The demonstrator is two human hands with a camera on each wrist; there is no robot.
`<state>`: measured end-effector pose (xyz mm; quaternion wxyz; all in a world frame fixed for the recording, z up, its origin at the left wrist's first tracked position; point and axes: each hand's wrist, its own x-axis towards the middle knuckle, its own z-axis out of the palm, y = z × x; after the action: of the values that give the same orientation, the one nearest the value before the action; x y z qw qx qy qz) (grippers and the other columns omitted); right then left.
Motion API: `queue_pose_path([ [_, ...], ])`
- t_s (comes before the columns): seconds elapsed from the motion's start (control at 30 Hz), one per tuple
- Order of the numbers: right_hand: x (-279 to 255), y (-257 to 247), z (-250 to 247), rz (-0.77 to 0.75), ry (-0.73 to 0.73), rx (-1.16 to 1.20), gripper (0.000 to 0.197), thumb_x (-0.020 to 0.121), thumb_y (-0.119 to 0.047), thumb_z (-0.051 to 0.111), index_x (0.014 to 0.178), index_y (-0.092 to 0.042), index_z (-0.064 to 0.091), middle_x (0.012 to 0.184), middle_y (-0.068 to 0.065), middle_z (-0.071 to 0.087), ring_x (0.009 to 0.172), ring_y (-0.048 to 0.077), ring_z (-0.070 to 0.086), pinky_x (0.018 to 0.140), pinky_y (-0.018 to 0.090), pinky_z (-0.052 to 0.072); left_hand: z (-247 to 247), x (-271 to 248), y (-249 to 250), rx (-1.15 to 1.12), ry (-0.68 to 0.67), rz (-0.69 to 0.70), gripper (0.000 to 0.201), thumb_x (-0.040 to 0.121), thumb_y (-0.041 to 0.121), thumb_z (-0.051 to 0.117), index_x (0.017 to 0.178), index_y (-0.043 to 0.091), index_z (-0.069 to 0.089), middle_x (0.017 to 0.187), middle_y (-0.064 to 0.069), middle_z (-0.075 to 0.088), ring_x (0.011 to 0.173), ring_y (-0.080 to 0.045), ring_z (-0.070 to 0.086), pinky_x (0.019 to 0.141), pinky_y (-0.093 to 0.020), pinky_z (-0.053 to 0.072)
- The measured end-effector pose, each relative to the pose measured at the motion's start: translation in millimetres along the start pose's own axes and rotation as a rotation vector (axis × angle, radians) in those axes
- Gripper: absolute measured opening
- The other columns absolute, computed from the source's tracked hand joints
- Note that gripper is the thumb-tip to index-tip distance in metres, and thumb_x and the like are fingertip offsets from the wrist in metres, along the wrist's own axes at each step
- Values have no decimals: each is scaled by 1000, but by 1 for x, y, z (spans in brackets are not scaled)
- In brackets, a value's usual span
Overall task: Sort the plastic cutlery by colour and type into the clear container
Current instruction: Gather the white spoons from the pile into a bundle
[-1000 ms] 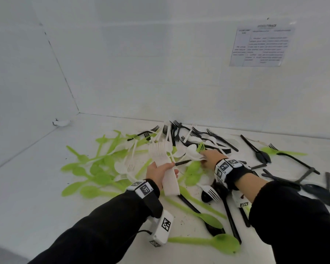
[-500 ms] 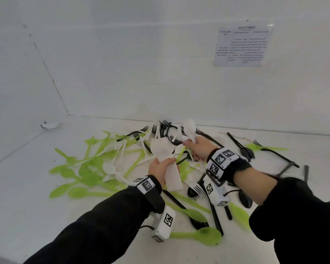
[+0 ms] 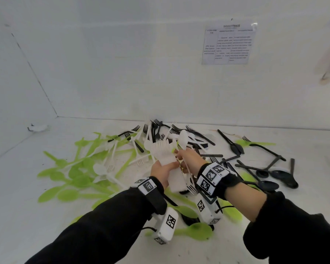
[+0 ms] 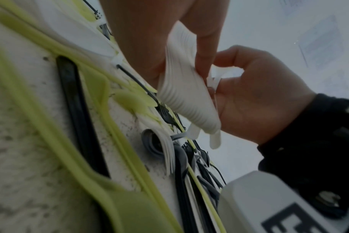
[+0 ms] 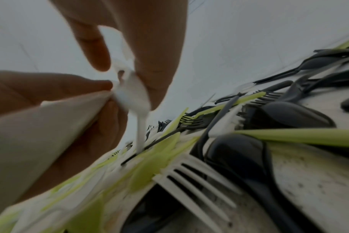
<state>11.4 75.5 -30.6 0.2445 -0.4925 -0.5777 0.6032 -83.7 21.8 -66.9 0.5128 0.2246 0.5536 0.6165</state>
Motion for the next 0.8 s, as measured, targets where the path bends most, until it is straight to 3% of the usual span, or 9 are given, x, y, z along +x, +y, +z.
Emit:
queue_pose_path([
  [0.07,3,1,2,-14,6,-62,22,81,-8,40,95,-2,56,73,11,49,56,22,46,50,31,40,0,1,-2,21,-4,14,38,79,-8,64,117,-4,59,111,-23,64,100,-36,62,91,-50,50],
  [0.13,7,7,3,-55,2,-119,31,76,-7,45,100,6,60,84,18,59,75,33,59,73,47,52,0,0,-2,24,-28,25,37,81,-8,61,118,-3,58,113,-23,63,99,-35,62,90,-48,50],
  [0.17,6,9,2,-69,1,-120,30,78,-6,48,103,4,62,91,19,63,85,35,61,82,48,53,-1,0,-1,16,-39,25,38,82,-9,60,119,-4,56,114,-23,63,98,-34,62,89,-47,50],
  [0.27,0,12,1,-115,23,-145,28,91,-7,49,116,-2,60,103,15,65,92,27,61,79,36,54,-5,2,-1,-1,-43,23,39,82,-11,60,120,-5,54,112,-23,62,92,-33,62,87,-47,51],
  [0.4,-5,13,9,-142,49,-179,32,95,-11,40,109,8,61,98,23,62,91,31,58,88,38,47,-9,3,-2,8,-49,27,39,83,-5,62,121,-3,56,116,-24,62,103,-36,61,92,-49,49],
  [0.57,-3,16,19,-143,94,-249,34,93,-7,41,117,-8,65,118,12,64,113,25,55,102,39,42,-11,3,-5,23,-40,44,38,83,-2,64,121,0,57,113,-21,64,104,-36,61,91,-49,50],
  [0.63,1,17,20,-122,141,-214,31,88,-6,48,111,-14,68,110,8,66,108,24,57,100,40,45,-12,3,-5,28,-37,56,36,83,-3,64,118,0,57,111,-22,64,102,-37,62,90,-50,50],
  [0.7,3,16,19,-128,189,-162,22,84,-5,55,95,-20,67,90,0,64,94,21,59,92,37,50,-14,3,-3,8,-41,65,30,83,-6,62,112,1,59,103,-19,66,89,-31,65,80,-43,55],
  [0.8,5,9,15,-149,105,-176,19,88,-8,54,99,-12,68,86,-2,63,81,14,56,68,17,49,-16,6,2,-24,-52,52,25,82,-8,62,106,-2,60,86,-14,67,63,-18,68,58,-30,56],
])
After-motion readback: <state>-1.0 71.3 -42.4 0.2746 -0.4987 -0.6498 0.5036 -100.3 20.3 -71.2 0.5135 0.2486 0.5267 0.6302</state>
